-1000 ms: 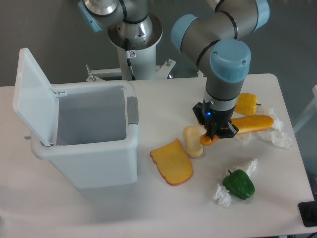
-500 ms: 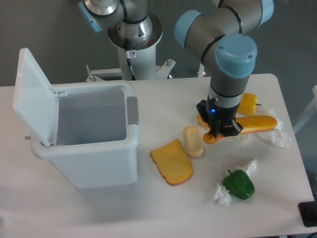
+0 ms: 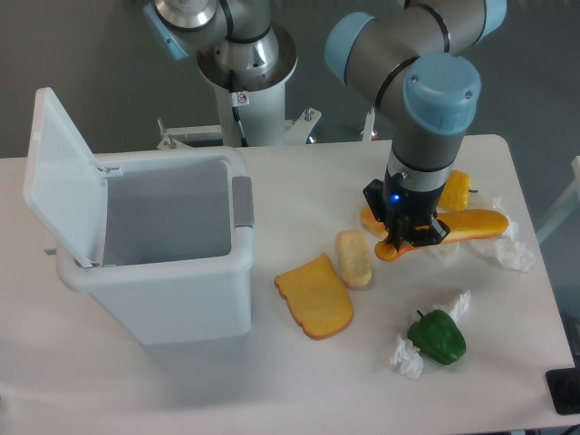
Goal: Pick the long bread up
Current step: 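Lift the long bread up off the table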
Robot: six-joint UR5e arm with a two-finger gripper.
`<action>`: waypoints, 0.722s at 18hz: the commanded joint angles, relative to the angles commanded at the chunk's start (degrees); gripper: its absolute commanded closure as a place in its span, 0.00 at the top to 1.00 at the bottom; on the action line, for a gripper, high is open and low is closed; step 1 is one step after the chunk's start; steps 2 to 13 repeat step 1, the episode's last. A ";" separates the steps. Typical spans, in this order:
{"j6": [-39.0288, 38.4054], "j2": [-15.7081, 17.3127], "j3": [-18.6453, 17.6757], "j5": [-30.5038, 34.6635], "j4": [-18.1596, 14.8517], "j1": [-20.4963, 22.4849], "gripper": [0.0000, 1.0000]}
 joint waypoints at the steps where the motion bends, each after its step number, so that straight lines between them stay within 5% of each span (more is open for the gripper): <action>1: 0.00 0.00 0.00 0.00 0.00 0.00 0.02; 13: 0.00 0.00 0.00 0.00 0.00 0.00 0.02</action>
